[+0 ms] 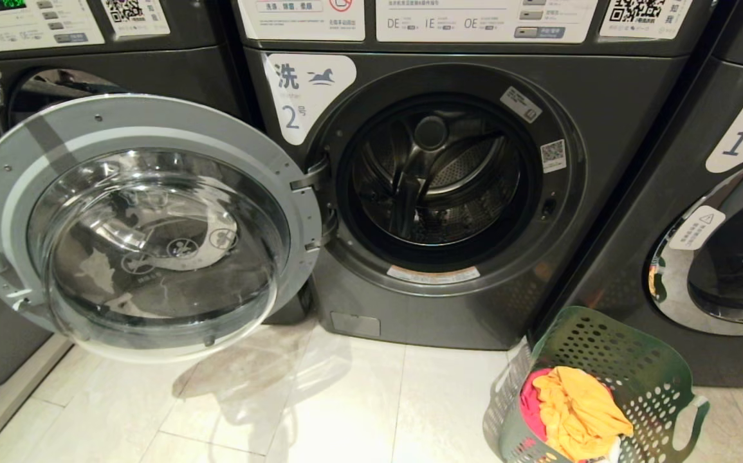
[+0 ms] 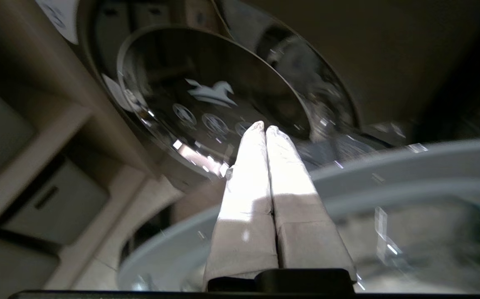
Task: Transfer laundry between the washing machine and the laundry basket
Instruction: Close the washing machine door with the left hand
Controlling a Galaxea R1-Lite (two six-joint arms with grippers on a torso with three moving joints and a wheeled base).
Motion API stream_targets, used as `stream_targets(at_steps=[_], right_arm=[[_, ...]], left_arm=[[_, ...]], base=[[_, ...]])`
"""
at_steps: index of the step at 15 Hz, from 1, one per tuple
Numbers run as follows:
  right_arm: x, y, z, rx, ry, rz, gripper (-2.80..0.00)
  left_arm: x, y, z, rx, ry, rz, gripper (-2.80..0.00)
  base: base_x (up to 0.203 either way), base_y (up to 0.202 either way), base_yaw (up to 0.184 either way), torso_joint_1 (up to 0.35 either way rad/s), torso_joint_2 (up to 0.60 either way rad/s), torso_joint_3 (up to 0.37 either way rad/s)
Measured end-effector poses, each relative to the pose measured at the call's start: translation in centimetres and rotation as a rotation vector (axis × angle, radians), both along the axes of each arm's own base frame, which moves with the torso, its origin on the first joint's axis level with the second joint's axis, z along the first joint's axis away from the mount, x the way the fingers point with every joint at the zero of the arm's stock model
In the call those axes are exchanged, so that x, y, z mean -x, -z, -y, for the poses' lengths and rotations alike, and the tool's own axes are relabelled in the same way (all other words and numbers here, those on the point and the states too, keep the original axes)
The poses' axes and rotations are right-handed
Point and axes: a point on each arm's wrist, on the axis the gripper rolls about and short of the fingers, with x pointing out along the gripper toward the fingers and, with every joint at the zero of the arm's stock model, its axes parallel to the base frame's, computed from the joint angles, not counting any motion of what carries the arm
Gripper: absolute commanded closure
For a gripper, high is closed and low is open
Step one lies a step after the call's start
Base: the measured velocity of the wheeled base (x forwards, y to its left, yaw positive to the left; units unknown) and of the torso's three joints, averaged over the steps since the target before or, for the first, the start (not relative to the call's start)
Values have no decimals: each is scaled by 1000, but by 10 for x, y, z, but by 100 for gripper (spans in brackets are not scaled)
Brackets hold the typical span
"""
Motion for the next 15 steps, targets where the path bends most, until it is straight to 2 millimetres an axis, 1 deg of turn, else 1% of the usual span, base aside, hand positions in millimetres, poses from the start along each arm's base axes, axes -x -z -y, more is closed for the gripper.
stream_targets(at_steps=[2,4,5,7,8,10,12,15], right_arm=[[0,0,0,0,0,0,0],[0,0,0,0,0,0,0],[0,0,0,0,0,0,0],[0,0,0,0,0,0,0],[0,0,0,0,-1,0,0],[0,0,0,0,0,0,0],[0,0,0,0,0,0,0],[0,0,0,0,0,0,0]], left_arm=[[-40,12,-19,-63,-31,67,0],[-71,27,-34,-85,-23,87,0],[-83,38,-40,-80,2,65,0],[-96,54,-47,-24,48,25,0],[-98,59,-48,24,65,-3,0],[-91,63,-43,132,110,-78,0],[-73,57,-33,236,177,-158,0],[-33,37,-6,367,296,-250,0]], base=[[0,0,0,0,0,0],[0,0,0,0,0,0],[0,0,0,0,0,0],[0,0,0,0,0,0],[0,0,0,0,0,0],[0,0,0,0,0,0],[0,0,0,0,0,0],[0,0,0,0,0,0]])
